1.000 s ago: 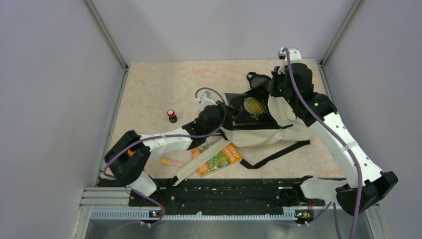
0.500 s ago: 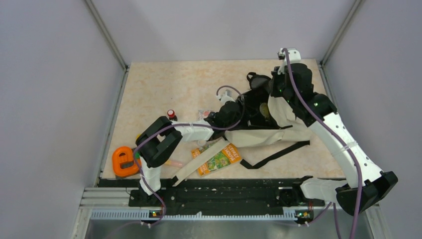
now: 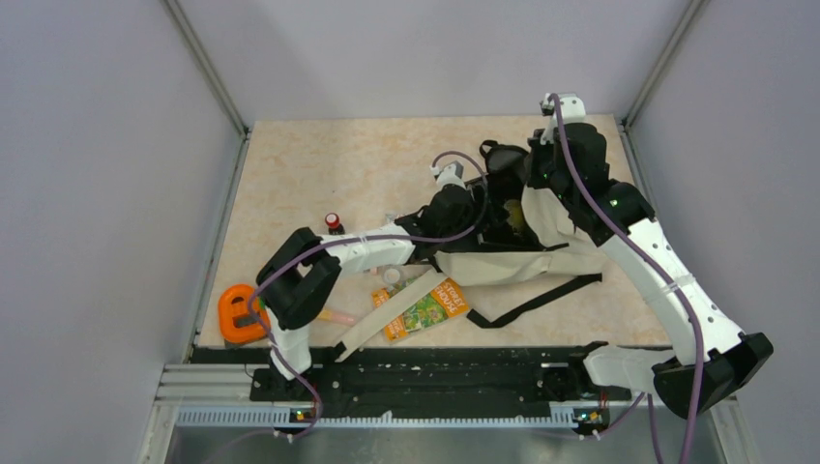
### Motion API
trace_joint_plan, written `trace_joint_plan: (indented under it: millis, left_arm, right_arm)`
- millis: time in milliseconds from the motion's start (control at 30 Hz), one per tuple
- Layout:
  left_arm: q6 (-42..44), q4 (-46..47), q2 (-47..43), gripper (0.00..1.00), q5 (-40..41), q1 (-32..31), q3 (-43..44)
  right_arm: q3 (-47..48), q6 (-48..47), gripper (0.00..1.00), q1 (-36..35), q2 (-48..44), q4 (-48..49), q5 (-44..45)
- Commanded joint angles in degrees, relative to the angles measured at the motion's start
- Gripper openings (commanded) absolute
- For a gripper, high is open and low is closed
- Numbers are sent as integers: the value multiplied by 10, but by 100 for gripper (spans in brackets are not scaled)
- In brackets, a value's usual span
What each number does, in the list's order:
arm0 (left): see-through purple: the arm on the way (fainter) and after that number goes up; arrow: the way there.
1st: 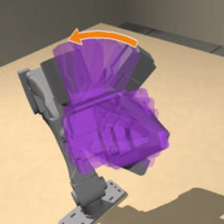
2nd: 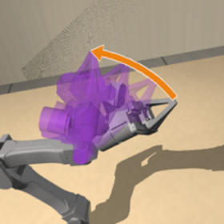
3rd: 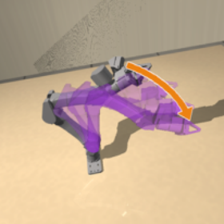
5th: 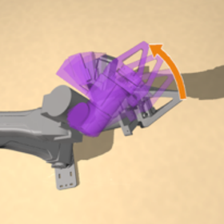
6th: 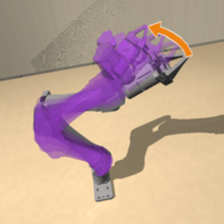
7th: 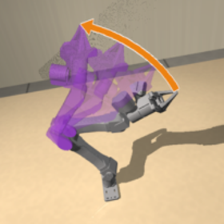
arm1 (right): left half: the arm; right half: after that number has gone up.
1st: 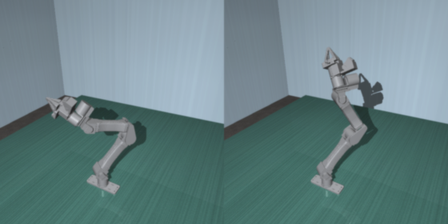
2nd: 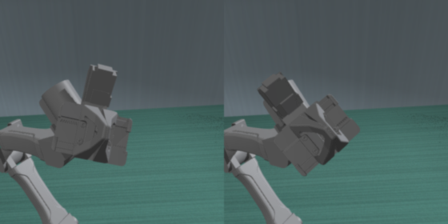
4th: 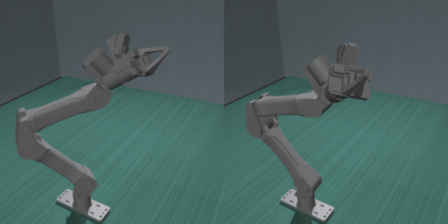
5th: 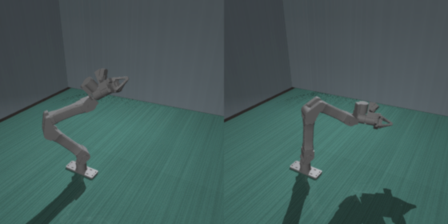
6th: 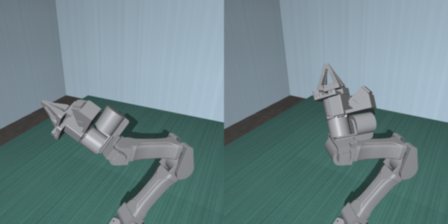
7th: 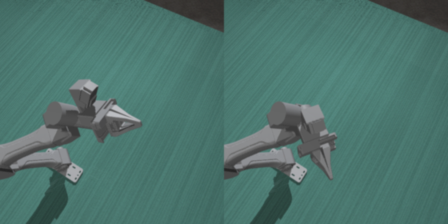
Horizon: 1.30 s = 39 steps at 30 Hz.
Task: Pack the student bag
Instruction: Place the book in the student bag, then place the student bag at the center of the board.
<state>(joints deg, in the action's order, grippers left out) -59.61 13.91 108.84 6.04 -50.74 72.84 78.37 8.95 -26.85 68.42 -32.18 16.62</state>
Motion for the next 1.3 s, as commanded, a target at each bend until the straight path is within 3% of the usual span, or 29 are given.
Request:
trace_joint_plan:
  millis: [0, 133, 400, 500, 700, 833, 1067, 1267]
  left_arm:
    - [136, -55, -122, 85, 63, -2, -14]
    - [225, -72, -217, 87, 67, -2, -68]
    - [348, -182, -371, 92, -43, 4, -131]
    - [336, -257, -406, 92, -77, 6, -174]
    - [273, -273, -513, 92, -108, 7, -337]
    - [251, -328, -559, 92, -110, 7, -396]
    - [201, -484, -580, 92, 5, 7, -393]
    - [158, -455, -588, 93, 38, 12, -396]
  right_arm:
    - [9, -11, 0, 1, -22, 53, 23]
    - [-1, -17, 0, 1, -27, 54, 25]
    - [-62, -32, 0, 1, -45, 74, 3]
    - [-66, -33, 0, 1, -47, 69, 8]
    - [-48, -36, 0, 1, -38, 52, 51]
    - [-28, -45, 0, 1, -25, 44, 80]
    - [12, -53, 0, 1, -4, 36, 112]
    - [70, -68, 0, 49, 35, 21, 149]
